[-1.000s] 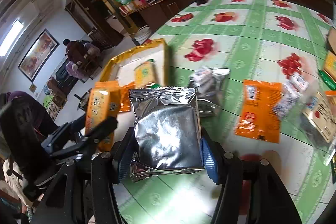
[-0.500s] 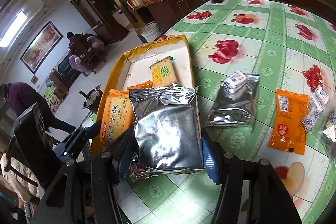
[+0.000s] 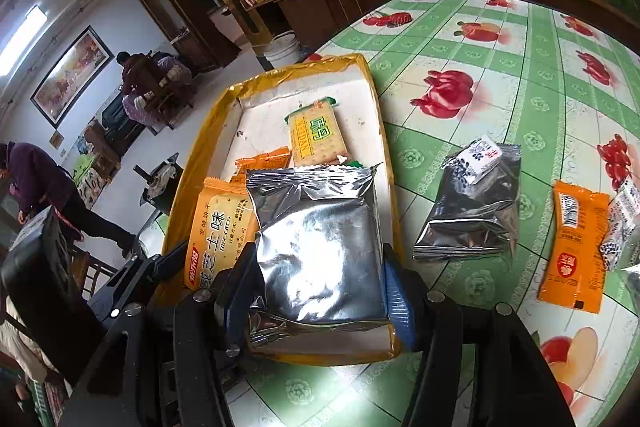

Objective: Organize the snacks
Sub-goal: 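Release the biscuit bag and foil pack into the tray with both grippers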

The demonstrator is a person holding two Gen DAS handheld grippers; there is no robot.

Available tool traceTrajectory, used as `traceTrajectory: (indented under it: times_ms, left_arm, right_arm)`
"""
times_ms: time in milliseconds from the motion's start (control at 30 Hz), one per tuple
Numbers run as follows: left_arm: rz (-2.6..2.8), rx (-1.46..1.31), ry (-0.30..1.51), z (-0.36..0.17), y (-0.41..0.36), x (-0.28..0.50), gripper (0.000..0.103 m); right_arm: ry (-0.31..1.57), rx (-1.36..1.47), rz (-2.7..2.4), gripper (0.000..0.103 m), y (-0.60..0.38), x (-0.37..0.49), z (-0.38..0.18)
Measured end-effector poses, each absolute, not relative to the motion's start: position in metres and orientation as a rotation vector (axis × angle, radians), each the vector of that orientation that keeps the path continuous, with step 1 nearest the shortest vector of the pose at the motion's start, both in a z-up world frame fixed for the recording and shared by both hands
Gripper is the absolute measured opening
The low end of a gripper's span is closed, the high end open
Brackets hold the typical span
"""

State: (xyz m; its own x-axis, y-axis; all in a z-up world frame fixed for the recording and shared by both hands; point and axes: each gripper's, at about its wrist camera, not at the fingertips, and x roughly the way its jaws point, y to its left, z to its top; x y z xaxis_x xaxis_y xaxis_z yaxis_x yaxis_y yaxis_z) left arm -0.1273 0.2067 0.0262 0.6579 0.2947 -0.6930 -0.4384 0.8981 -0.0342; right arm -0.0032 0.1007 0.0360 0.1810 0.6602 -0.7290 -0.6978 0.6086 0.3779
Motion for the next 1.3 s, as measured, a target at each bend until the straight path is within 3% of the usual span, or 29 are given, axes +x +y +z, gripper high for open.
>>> traceTrajectory:
  times_ms: [867, 1033, 1100, 1300]
  left_arm:
    - [0.444, -0.190, 0.746, 0.021, 0.205, -0.133, 0.070]
    - [0.456, -0.197, 0.704, 0.024, 0.205, -0.142, 0.071]
    - [0.449, -0.209, 0.693, 0.027, 0.204, -0.147, 0.078]
    - [0.440, -0.188, 0.680, 0.038, 0.194, -0.149, 0.078]
  right_arm:
    - [0.924, -0.040, 0.970, 0.064, 0.098, -0.010, 0.032]
    - [0.894, 0.035, 0.957, 0.064, 0.071, 0.001, 0.050]
    - [0.882, 0.080, 0.939, 0.064, 0.052, 0.011, 0.058]
    - [0.870, 0.269, 0.811, 0.064, -0.030, 0.055, 0.070]
